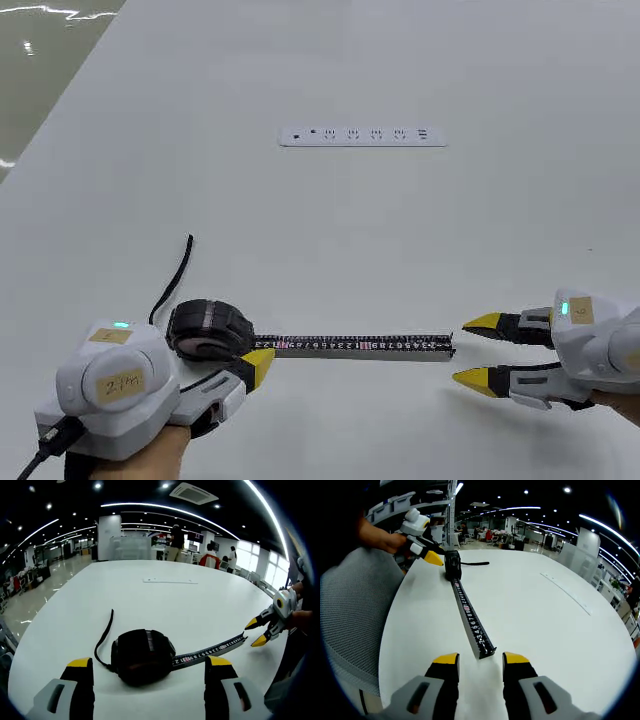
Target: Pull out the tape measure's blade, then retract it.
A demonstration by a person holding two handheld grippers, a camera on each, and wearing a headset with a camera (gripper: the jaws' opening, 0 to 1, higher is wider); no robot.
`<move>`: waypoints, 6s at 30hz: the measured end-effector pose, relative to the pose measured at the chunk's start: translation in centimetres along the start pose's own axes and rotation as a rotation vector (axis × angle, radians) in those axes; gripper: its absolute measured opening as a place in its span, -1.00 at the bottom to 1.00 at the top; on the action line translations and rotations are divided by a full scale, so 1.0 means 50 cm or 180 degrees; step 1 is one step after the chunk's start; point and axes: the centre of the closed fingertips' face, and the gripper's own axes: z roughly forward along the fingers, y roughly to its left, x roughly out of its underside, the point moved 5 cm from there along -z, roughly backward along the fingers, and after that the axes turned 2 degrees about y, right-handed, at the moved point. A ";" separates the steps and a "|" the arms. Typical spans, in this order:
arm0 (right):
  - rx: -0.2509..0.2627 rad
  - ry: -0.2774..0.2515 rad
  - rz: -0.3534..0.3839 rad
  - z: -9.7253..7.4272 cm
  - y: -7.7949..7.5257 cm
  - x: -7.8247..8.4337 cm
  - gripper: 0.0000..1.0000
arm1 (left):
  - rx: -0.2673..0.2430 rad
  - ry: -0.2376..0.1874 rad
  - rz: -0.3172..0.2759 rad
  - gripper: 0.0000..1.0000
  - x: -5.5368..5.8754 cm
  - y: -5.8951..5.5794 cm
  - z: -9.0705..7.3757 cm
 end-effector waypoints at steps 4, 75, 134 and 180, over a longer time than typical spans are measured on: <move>-0.0011 0.0004 -0.0035 0.008 -0.008 -0.003 -0.44 | -0.0022 0.0032 -0.0044 0.70 0.003 0.003 0.011; -0.0275 0.0061 -0.0190 0.046 -0.020 -0.002 -0.78 | -0.0259 0.0183 -0.0466 0.24 0.020 0.013 0.074; -0.0344 0.0020 -0.0204 0.071 -0.008 -0.037 -0.78 | -0.0072 0.0227 -0.0547 0.21 0.023 0.020 0.069; -0.0442 -0.0081 -0.0172 0.126 0.018 -0.094 -0.77 | -0.0017 0.0240 -0.0586 0.22 0.021 0.023 0.070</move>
